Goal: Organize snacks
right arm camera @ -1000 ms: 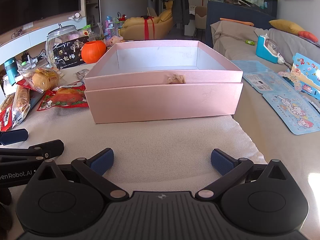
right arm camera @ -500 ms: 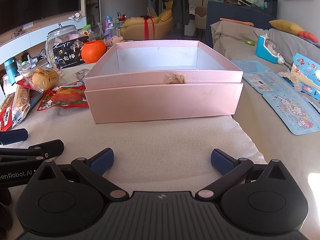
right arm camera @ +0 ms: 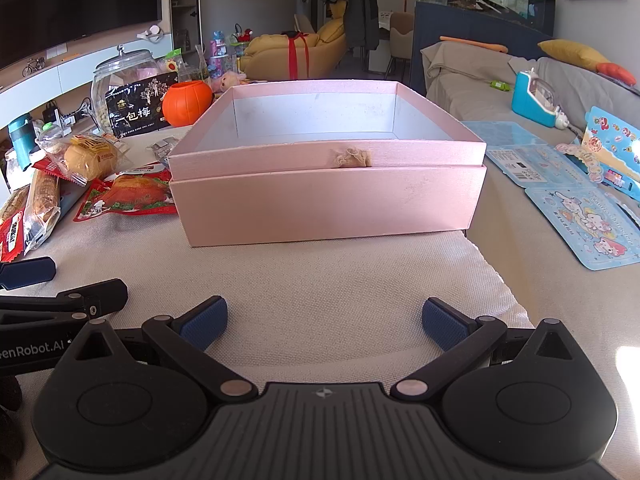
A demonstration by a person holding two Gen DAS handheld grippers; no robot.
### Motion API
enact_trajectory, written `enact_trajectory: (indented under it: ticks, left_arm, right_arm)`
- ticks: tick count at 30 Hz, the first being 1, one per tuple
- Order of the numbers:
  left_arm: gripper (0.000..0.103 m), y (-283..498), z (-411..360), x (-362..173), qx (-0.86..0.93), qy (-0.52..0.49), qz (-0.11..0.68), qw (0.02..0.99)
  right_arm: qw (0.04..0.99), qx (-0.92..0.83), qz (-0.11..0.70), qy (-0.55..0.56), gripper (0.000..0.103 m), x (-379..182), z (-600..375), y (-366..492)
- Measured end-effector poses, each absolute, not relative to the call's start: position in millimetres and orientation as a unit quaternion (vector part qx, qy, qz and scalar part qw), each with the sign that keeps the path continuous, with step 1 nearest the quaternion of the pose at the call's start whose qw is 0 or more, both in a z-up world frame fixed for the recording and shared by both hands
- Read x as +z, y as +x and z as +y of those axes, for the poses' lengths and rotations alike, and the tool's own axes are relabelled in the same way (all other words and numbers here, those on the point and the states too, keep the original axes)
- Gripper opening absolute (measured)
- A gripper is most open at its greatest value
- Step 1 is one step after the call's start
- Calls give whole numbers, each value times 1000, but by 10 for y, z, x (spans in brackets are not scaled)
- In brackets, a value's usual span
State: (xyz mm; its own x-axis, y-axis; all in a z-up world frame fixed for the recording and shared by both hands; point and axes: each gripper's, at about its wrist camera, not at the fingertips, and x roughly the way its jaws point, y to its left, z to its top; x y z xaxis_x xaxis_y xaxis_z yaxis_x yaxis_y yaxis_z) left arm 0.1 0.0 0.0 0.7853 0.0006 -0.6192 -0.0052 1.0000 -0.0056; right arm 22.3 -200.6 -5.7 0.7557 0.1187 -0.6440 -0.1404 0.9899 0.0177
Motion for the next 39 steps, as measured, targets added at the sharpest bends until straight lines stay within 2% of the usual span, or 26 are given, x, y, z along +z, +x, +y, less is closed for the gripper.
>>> enact_trajectory:
  ticks: [36, 39]
  left_arm:
    - [89, -1, 6, 2, 0, -4, 328, 945]
    - [89, 1, 59, 14, -15, -5, 331, 944]
  right_arm:
    - [937, 69, 343, -16, 103, -56, -2004, 224]
    - [927, 71, 369, -18, 103, -17, -2003, 294]
